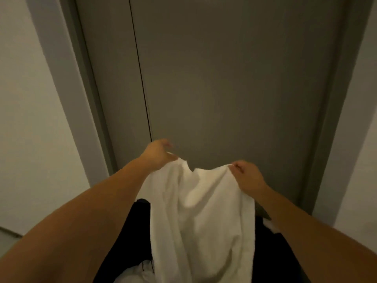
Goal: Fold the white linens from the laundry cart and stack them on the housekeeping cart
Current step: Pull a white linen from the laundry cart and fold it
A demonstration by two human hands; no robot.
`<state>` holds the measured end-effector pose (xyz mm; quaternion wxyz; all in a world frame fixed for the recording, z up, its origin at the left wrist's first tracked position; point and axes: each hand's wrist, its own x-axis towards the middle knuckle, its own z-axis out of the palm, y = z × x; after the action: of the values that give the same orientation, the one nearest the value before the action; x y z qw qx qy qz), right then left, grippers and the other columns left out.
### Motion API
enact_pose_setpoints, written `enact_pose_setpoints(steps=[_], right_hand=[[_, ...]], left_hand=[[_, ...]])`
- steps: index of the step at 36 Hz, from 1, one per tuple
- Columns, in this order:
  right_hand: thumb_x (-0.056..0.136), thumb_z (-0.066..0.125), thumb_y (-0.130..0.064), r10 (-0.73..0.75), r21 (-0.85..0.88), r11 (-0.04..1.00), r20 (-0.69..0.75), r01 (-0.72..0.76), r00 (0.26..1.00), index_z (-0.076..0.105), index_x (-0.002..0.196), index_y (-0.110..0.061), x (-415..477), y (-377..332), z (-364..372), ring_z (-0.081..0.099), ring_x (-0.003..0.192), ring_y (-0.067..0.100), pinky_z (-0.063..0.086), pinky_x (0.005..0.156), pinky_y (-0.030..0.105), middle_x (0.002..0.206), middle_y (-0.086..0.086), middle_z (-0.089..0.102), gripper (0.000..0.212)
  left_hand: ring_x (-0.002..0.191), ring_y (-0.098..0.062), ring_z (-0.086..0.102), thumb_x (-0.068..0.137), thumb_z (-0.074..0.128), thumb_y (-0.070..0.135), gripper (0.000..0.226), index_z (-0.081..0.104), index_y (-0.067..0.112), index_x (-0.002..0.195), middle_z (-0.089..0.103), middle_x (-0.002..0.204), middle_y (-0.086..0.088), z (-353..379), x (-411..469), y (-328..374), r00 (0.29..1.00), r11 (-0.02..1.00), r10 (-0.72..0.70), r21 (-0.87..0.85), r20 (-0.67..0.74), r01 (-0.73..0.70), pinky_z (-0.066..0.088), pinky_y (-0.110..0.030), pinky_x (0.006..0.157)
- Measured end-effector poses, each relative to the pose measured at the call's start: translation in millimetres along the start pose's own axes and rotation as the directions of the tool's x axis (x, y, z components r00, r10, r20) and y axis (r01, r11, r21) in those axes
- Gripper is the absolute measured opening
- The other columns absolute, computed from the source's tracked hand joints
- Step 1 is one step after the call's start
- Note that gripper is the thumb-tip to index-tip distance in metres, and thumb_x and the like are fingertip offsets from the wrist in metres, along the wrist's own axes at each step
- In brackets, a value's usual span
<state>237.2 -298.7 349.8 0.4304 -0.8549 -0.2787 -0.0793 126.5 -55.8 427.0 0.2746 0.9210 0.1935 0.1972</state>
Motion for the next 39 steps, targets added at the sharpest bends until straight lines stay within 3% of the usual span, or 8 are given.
enact_pose_setpoints(steps=[6,8,11,14,18,25,31,39], right_hand=[[0.097,0.051,-0.023,-0.191,-0.121,0.971,0.119,0.205,0.974,0.07,0.095,-0.003,21.2,-39.4,-15.9,0.061,0.085,0.021,0.046,0.077,0.032,0.093,0.009,0.069,0.027],[0.095,0.054,-0.019,-0.252,-0.12,0.956,0.127,0.267,0.959,0.071,0.095,-0.004,20.9,-48.0,-20.1,0.061,0.082,0.018,0.043,0.075,0.029,0.091,0.007,0.07,0.023],[0.095,0.055,-0.018,-0.286,-0.147,0.941,0.135,0.304,0.949,0.073,0.097,-0.007,17.5,-52.0,-26.9,0.058,0.082,0.013,0.04,0.073,0.025,0.092,0.004,0.069,0.021],[0.094,0.057,-0.021,-0.254,-0.131,0.954,0.119,0.268,0.96,0.072,0.093,-0.006,13.6,-46.5,-35.8,0.059,0.077,0.016,0.041,0.069,0.028,0.087,0.005,0.068,0.021],[0.09,0.064,-0.027,-0.108,-0.137,0.982,0.147,0.128,0.983,0.067,0.088,-0.008,5.8,-29.4,-42.8,0.05,0.061,0.008,0.038,0.059,0.025,0.075,0.002,0.059,0.019],[0.093,0.054,-0.015,0.096,-0.07,0.994,0.261,-0.08,0.961,0.067,0.098,-0.003,-23.6,13.3,-10.1,0.062,0.077,0.019,0.044,0.063,0.027,0.093,0.01,0.068,0.018],[0.097,0.047,-0.013,0.218,-0.054,0.976,0.278,-0.212,0.935,0.056,0.124,-0.007,-51.8,48.1,31.9,0.055,0.116,0.026,0.041,0.096,0.029,0.125,0.009,0.059,0.03],[0.102,0.038,-0.017,0.302,0.073,0.935,0.347,-0.347,0.888,0.055,0.114,-0.017,-81.7,71.9,62.9,0.05,0.101,0.013,0.038,0.089,0.023,0.108,-0.001,0.053,0.021]], left_hand=[[0.106,-0.011,0.061,0.08,0.078,0.028,0.066,0.049,0.02,0.138,0.051,0.125,0.011,61.6,-22.9,24.7,0.943,0.955,0.204,-0.266,0.262,-0.132,0.043,-0.021,0.088],[0.106,-0.009,0.06,0.084,0.074,0.028,0.052,0.057,0.021,0.133,0.057,0.126,0.01,74.8,-25.1,33.8,0.93,0.937,0.261,-0.301,0.261,-0.179,0.043,-0.018,0.085],[0.077,-0.01,0.059,0.087,0.069,0.027,0.017,0.069,0.015,0.099,0.065,0.087,0.004,83.1,-25.7,43.5,0.938,0.941,0.232,-0.303,0.256,-0.151,0.045,-0.019,0.063],[0.062,-0.009,0.049,0.091,0.063,0.028,0.016,0.06,0.015,0.082,0.054,0.071,0.004,84.1,-23.8,49.8,0.961,0.96,0.196,-0.237,0.194,-0.148,0.035,-0.022,0.053],[0.075,-0.016,0.054,0.094,0.055,0.025,0.015,0.062,0.012,0.095,0.061,0.087,-0.002,73.8,-16.6,62.3,0.981,0.965,0.192,-0.186,0.036,-0.182,0.039,-0.023,0.056],[0.081,-0.016,0.052,0.096,0.051,0.023,0.012,0.06,0.016,0.1,0.057,0.095,0.001,47.5,-9.1,92.8,0.974,0.954,0.192,-0.208,-0.122,-0.214,0.037,-0.025,0.062],[0.08,-0.016,0.051,0.096,0.049,0.022,0.013,0.058,0.016,0.102,0.056,0.096,0.001,14.5,-0.8,102.6,0.954,0.948,0.181,-0.214,-0.24,-0.234,0.036,-0.025,0.061],[0.081,-0.016,0.051,0.095,0.047,0.02,0.014,0.057,0.015,0.103,0.054,0.096,0.001,-12.3,9.5,83.5,0.926,0.964,0.072,-0.214,-0.37,-0.16,0.037,-0.024,0.062]])
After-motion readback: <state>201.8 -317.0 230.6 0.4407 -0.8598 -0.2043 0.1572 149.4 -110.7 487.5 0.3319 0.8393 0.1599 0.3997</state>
